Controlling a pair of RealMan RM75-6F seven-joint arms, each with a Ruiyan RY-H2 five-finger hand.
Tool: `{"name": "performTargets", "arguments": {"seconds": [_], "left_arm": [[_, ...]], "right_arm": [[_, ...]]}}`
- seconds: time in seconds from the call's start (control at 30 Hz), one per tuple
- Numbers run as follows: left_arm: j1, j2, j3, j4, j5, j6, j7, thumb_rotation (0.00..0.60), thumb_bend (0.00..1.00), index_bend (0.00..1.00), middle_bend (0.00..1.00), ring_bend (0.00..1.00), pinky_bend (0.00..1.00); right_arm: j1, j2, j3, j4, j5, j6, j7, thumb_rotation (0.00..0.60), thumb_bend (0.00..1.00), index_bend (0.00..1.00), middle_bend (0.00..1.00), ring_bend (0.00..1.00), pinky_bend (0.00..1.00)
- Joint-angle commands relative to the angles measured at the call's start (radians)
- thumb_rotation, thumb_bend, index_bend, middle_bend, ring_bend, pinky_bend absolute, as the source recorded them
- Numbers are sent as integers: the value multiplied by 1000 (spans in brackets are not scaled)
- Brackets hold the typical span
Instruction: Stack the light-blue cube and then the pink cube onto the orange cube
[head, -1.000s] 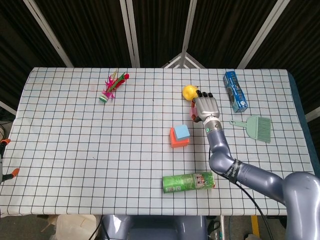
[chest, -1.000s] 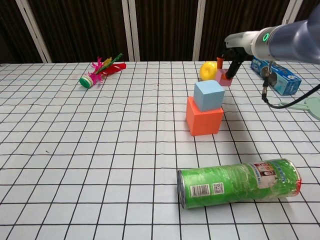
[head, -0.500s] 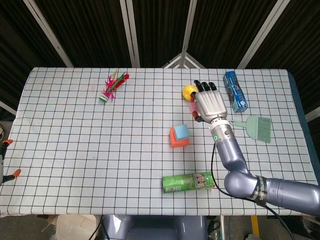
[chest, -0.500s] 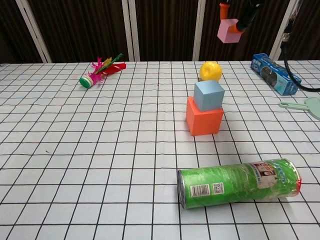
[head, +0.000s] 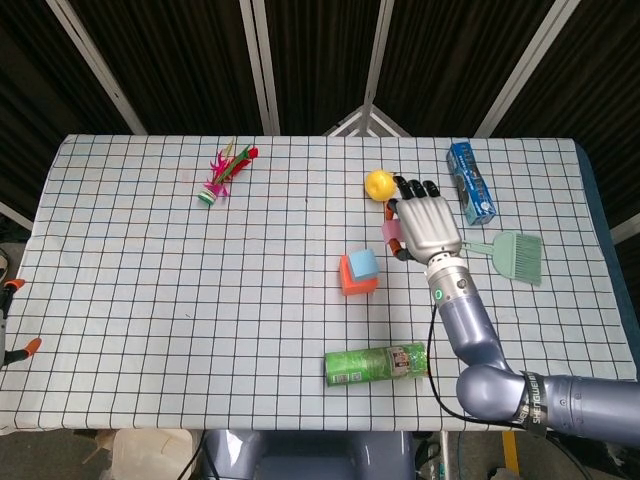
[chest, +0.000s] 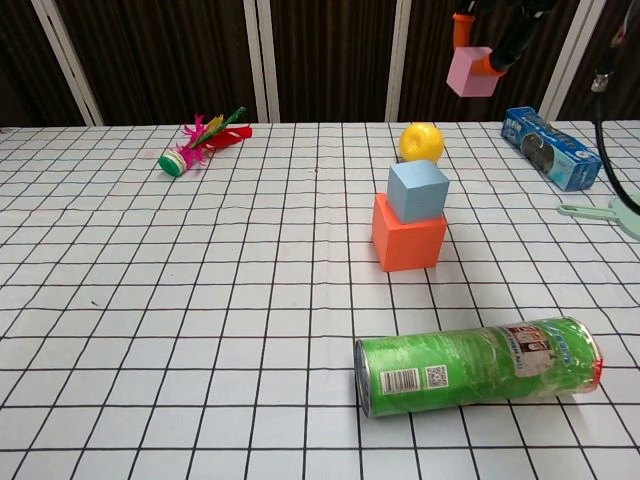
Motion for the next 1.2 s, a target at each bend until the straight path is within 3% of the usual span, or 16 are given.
{"name": "performTargets", "arguments": {"seconds": [0.03, 1.2], "left_arm": [[0, 0, 2, -3, 4, 2, 1, 600, 202, 160, 14, 0, 18], [2, 4, 0, -7, -2, 4, 1, 600, 202, 160, 14, 0, 18]], "right_arm": [[4, -19, -12, -1, -11, 10, 6, 600, 453, 445, 78, 96, 87], [51, -183, -65, 60, 14, 68, -19, 600, 452, 445, 78, 96, 87]]}}
